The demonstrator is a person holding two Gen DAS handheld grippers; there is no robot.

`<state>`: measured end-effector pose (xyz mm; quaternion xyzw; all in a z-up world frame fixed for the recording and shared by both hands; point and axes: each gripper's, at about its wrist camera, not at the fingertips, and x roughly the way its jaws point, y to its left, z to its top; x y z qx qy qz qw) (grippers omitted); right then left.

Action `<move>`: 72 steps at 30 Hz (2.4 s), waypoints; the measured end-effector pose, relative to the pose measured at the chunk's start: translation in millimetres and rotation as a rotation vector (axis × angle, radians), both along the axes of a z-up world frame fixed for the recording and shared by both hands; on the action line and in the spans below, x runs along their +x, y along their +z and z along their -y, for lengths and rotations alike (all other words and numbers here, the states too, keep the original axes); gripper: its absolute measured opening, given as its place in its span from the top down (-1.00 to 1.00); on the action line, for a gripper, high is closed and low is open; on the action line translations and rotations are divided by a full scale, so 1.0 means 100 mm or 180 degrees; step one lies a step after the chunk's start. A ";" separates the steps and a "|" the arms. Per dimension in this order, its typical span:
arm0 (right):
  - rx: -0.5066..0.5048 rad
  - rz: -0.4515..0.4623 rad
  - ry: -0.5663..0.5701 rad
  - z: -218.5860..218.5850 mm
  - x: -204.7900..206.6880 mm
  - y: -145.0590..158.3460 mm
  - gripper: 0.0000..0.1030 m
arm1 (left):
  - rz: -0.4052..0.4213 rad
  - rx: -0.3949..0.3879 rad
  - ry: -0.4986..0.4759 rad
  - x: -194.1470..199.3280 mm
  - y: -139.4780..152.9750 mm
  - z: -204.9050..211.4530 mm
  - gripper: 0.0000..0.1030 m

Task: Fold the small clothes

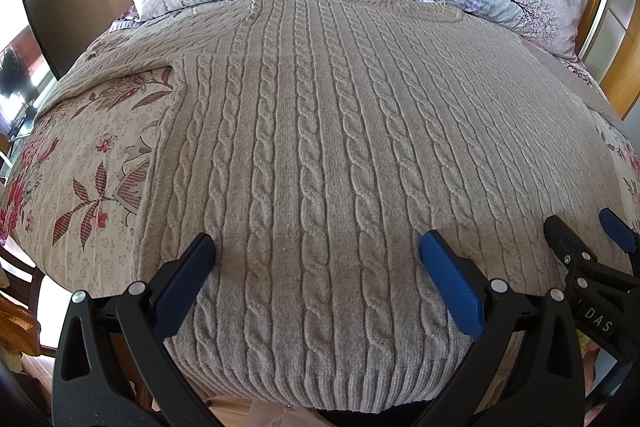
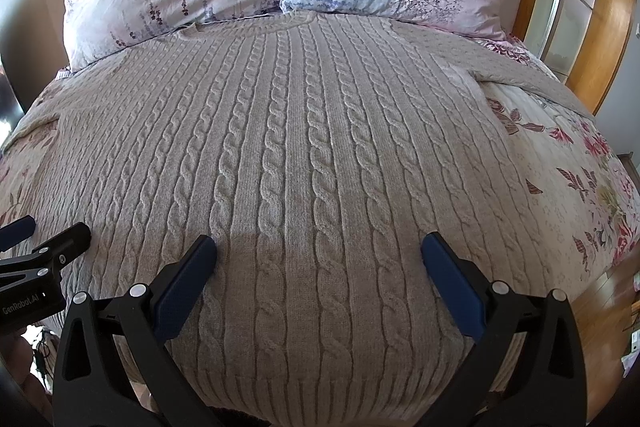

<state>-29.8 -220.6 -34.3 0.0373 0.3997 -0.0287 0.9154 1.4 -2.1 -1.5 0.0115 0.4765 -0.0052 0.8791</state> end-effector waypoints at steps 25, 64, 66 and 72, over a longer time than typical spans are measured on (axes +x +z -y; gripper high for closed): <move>0.0679 0.0190 0.0512 0.42 0.16 0.15 -0.32 | 0.0432 -0.0008 -0.0218 -0.12 -0.01 -0.06 -0.97; 0.1834 0.0531 -0.2136 3.81 1.19 0.09 0.83 | 0.0157 -0.1195 -0.0325 1.08 0.28 -0.45 -0.66; 0.1627 0.0682 -0.1996 3.68 1.20 0.29 0.84 | 0.0151 -0.1235 -0.0317 1.09 0.29 -0.47 -0.58; 0.1192 0.1138 -0.1010 2.79 1.36 1.00 0.84 | 0.0135 -0.1328 -0.0269 1.13 0.32 -0.52 -0.46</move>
